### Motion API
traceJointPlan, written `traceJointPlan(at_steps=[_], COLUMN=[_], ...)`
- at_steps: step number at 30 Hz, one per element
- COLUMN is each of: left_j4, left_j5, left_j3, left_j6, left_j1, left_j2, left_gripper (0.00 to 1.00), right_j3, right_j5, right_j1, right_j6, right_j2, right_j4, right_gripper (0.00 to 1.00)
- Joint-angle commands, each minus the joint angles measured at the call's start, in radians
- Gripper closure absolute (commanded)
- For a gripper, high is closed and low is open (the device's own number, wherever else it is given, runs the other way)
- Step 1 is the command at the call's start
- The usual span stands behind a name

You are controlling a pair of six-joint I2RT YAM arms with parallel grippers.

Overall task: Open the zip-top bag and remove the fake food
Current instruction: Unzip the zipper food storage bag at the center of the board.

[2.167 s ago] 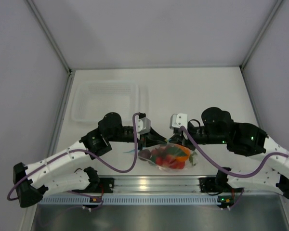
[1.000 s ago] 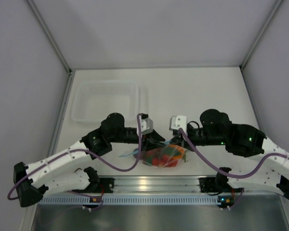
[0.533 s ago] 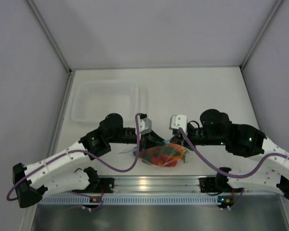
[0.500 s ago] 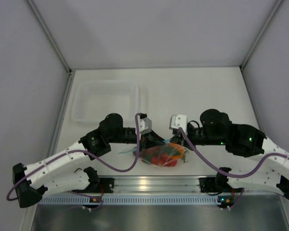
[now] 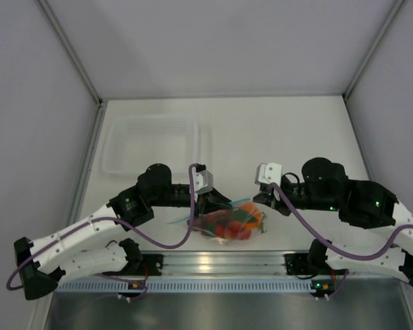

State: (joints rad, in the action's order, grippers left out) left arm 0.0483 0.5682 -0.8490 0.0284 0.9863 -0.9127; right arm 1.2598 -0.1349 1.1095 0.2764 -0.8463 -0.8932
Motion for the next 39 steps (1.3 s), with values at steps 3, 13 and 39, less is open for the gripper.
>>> traceJointPlan(at_steps=[3, 13, 39], left_j4=[0.073, 0.082, 0.122], left_j5=[0.024, 0.147, 0.136], left_j3=[-0.025, -0.105, -0.203], left_j6=[0.025, 0.021, 0.050], left_j1=[-0.003, -0.003, -0.003], left_j2=[-0.008, -0.084, -0.113], left_gripper=[1.00, 1.00, 0.78], right_j3=[0.046, -0.099, -0.363], right_j5=[0.061, -0.063, -0.058], right_j1=[-0.005, -0.005, -0.005], right_j6=[-0.020, -0.078, -0.158], right_j2=[0.099, 0.130, 0.173], right_j4=[-0.087, 0.098, 0.479], right_gripper=[1.00, 0.67, 1.00])
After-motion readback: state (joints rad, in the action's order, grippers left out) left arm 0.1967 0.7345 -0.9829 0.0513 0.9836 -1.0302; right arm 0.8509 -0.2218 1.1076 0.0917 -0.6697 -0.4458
